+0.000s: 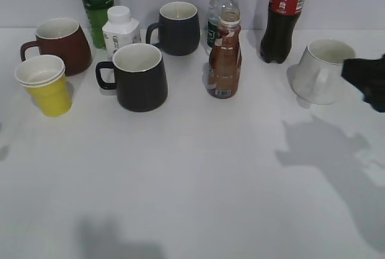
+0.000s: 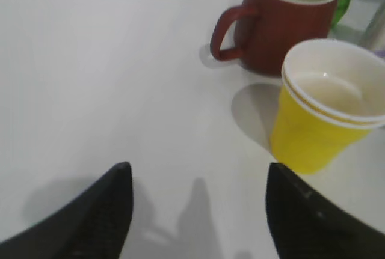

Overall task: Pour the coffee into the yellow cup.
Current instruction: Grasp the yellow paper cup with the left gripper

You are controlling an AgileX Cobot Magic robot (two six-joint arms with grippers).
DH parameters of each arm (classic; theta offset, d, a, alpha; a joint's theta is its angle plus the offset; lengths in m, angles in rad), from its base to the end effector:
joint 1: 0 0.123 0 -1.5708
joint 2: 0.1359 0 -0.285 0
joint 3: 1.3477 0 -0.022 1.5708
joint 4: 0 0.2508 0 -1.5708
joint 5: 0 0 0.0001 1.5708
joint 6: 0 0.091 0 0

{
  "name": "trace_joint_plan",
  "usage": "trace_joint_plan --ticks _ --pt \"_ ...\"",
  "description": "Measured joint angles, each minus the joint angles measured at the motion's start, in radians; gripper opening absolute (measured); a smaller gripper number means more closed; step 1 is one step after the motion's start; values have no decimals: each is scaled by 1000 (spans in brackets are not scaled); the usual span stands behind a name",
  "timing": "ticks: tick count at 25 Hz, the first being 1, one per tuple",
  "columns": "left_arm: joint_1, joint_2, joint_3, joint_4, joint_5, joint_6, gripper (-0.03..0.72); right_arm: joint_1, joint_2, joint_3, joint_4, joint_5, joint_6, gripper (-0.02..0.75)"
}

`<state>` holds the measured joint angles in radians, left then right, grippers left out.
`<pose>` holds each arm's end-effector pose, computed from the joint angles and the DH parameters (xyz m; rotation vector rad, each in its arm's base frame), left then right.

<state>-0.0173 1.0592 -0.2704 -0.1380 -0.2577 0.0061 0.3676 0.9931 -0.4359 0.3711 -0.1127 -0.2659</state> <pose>0.1832 0.0000 0.2037 -0.1332 2.0128 -0.0566 0.1848 0.0672 0.2541 -0.2294 1.9316 0.2736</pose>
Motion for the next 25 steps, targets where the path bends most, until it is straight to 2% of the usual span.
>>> trace_joint_plan --ticks 3,6,10,15,19,25 --pt "-33 63 0 0 -24 0 531 47 119 -1 -11 -116 0 448" --pt "-114 130 1 5 -77 0 531 102 225 -1 -33 -218 0 448" --pt "-224 261 2 28 -261 0 533 140 328 -1 -96 -341 59 448" --pt "-241 458 2 31 -478 0 591 144 414 -1 -160 -483 169 448" --pt "-241 572 0 46 -710 0 604 144 451 -10 -188 -533 196 448" --pt "-241 720 -38 61 -836 0 603 144 472 -52 -195 -562 210 448"
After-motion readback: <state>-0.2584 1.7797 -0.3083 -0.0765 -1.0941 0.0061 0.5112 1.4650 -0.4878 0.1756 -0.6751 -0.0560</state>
